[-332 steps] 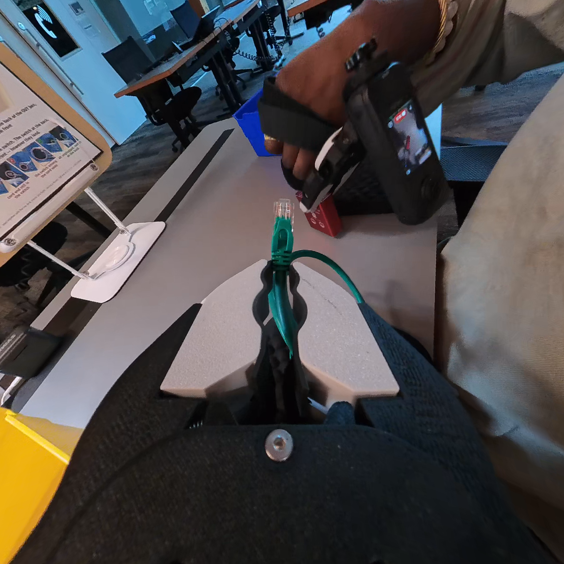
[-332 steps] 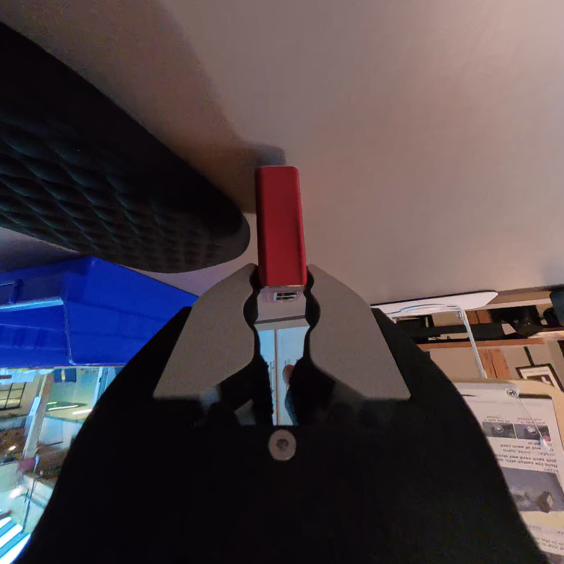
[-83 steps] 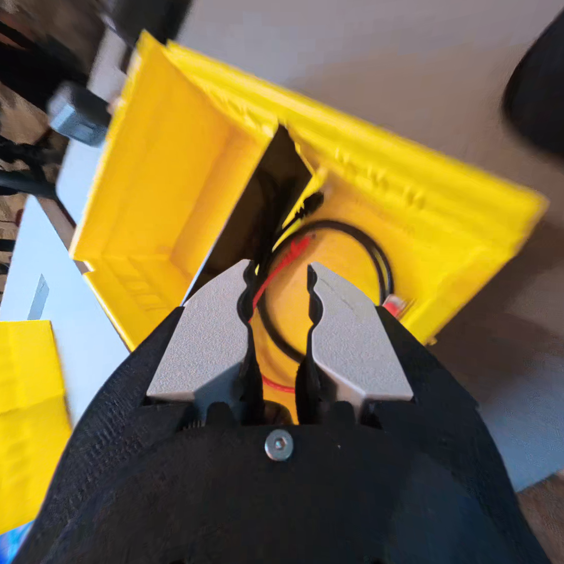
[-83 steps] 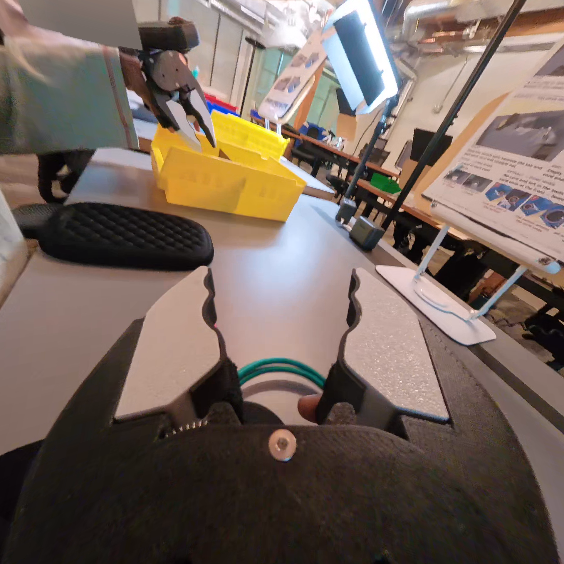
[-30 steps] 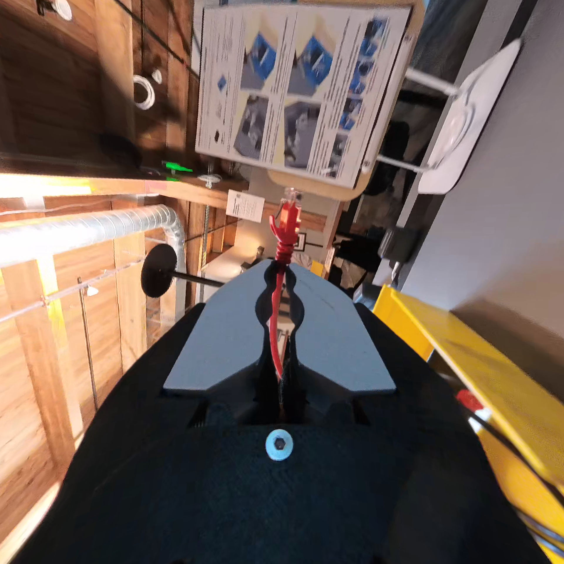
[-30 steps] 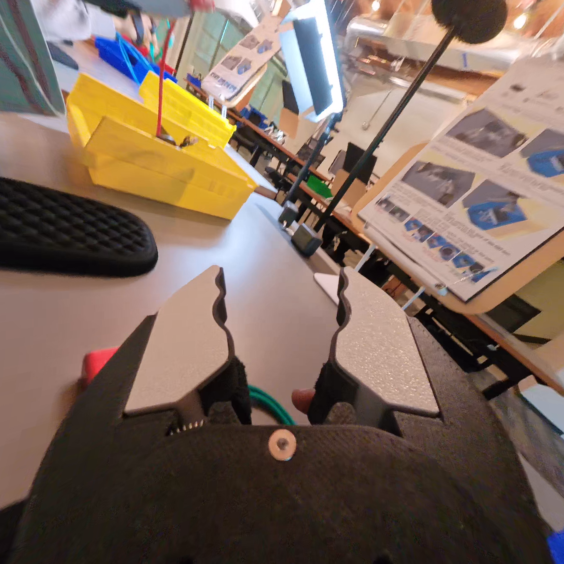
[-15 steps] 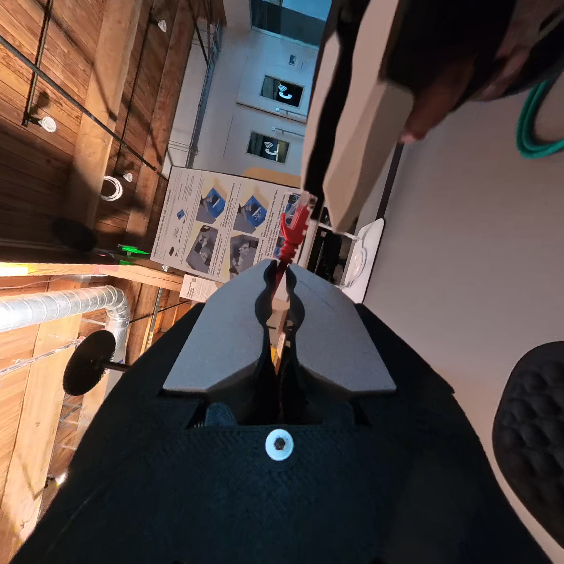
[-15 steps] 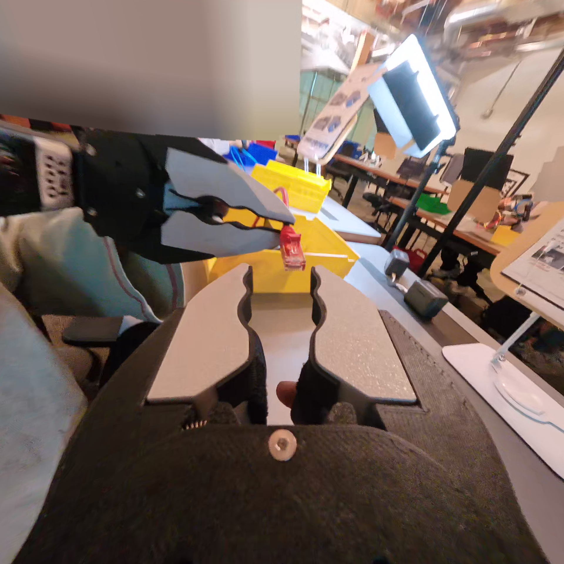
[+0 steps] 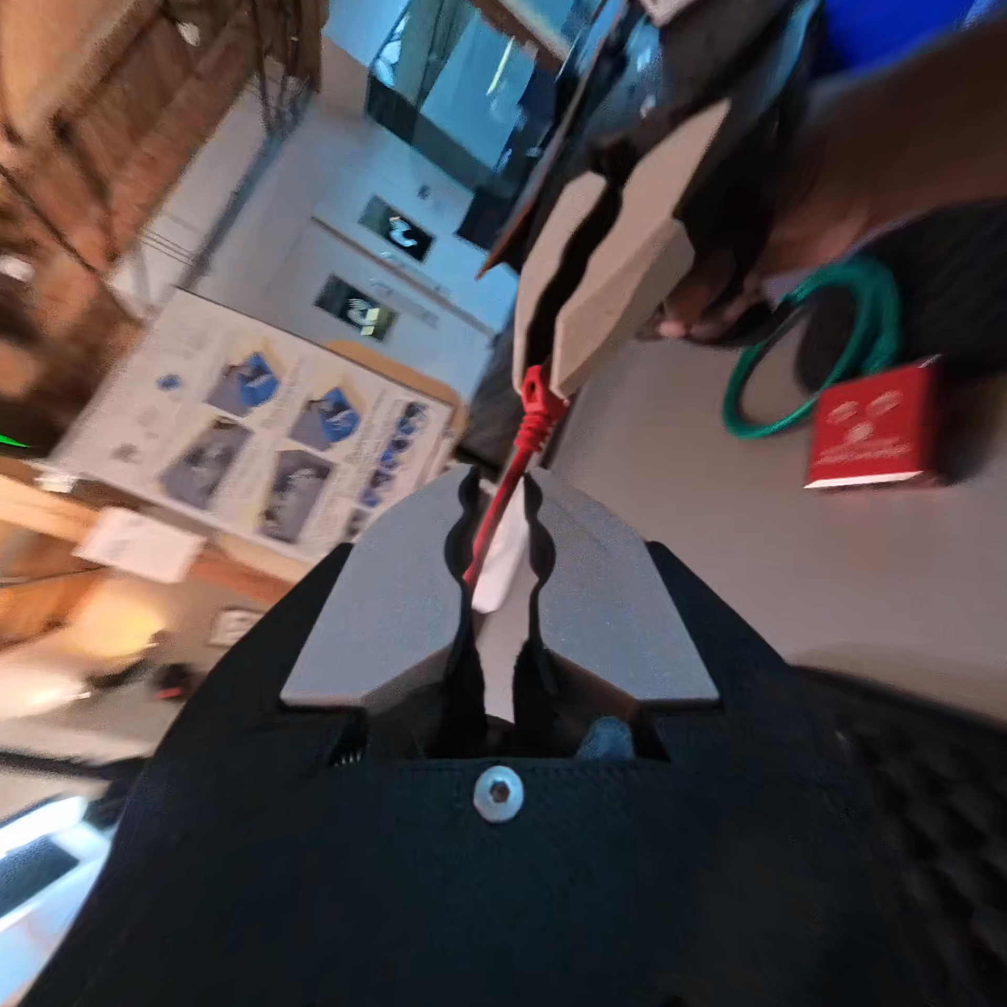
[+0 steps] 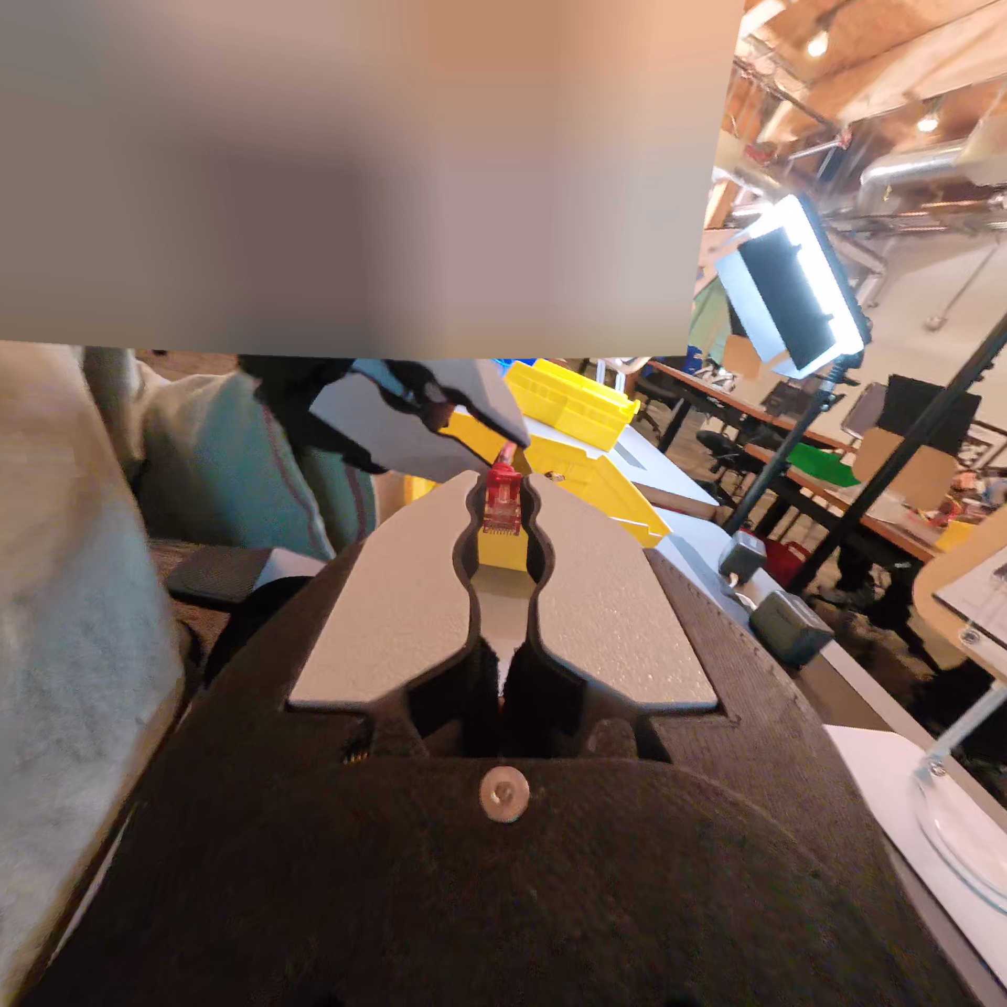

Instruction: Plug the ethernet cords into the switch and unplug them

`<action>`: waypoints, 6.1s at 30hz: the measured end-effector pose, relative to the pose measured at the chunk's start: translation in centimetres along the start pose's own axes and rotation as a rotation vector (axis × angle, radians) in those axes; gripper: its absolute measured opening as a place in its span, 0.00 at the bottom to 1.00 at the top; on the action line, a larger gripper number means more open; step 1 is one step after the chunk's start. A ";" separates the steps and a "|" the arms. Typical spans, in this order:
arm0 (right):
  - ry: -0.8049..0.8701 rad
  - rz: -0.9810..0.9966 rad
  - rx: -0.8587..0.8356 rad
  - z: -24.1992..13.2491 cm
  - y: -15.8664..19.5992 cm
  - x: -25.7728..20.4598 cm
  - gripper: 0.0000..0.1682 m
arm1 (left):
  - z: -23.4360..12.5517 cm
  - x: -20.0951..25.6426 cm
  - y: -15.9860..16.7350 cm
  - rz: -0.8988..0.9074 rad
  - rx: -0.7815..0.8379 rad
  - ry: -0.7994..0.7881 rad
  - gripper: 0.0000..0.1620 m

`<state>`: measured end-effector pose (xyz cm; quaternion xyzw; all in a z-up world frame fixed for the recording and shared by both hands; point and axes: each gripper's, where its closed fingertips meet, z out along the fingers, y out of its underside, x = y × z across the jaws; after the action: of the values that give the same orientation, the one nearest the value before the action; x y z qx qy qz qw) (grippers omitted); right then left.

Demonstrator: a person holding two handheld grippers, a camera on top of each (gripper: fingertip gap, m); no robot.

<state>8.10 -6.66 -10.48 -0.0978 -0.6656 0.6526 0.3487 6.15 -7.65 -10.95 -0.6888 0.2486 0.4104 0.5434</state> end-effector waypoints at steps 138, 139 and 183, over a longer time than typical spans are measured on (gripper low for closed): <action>-0.014 0.350 -0.955 -11.0 19.9 -0.7 0.44 | -10.0 -1.3 26.6 -1.047 -0.693 -0.045 0.28; -0.015 0.347 -0.955 -11.0 19.9 -0.7 0.44 | -9.7 -1.2 26.7 -1.064 -0.667 -0.034 0.28; 0.402 0.303 -0.278 -3.3 5.2 4.1 0.24 | 0.2 1.7 1.8 -0.072 0.050 -0.123 0.03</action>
<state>5.34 -0.97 -14.31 -0.3703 -0.6440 0.5672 0.3555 5.59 -7.78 -13.32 -0.6569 0.1998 0.4258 0.5893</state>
